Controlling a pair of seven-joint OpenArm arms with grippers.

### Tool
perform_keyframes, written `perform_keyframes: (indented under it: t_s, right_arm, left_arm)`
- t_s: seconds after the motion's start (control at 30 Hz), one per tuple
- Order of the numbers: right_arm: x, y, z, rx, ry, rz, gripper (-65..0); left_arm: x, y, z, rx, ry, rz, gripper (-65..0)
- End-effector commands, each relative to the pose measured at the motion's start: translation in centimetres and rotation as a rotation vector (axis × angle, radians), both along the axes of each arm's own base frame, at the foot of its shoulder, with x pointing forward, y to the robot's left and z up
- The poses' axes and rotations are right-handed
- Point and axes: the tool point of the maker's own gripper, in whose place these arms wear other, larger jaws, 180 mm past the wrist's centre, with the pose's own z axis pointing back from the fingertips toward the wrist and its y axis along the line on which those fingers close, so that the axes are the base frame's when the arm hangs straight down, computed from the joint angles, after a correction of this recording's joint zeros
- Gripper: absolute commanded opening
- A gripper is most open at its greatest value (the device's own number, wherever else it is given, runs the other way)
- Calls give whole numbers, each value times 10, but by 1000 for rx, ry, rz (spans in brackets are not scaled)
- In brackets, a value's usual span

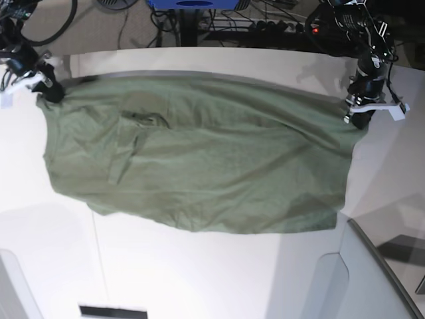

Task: Layout the t-shirt on the table in an organized manner, then fold the t-shirt properly
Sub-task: 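Pull both held corners apart to stretch the shirt edge taut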

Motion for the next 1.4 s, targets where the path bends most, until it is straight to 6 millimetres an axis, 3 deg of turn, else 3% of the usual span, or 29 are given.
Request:
perform_keyframes:
  t_s: [0.0,0.23,0.67,0.87,1.03,1.2,1.37]
  right_arm:
    - [9,-9,14,-29,-52,-1,-645]
    - [29,-14,42,-95,-131,25,-645]
    - [20,-12,32,-69,-65,19,-645]
    - [22,-14,33,-64,-53,0,-645]
    - [12,-13,26,-56,-27,-2,-645]
    - [16,-13,30,-60,-40,0,-645]
    - [9,-12,25,-57,-21,0,-645]
  left_arm:
    - [8,7,18,34,-50,0,-650]
    - [15,-2,37,34,-28,-73,-650]
    - [0,-1,30,37,8,-73,-650]
    - [3,7,49,79,-28,-62,-650]
    - [-20,7,22,38,47,-48,-650]
    - [-22,7,20,41,57,-51,-650]
    - [-31,5,4,6,92,-40,-650]
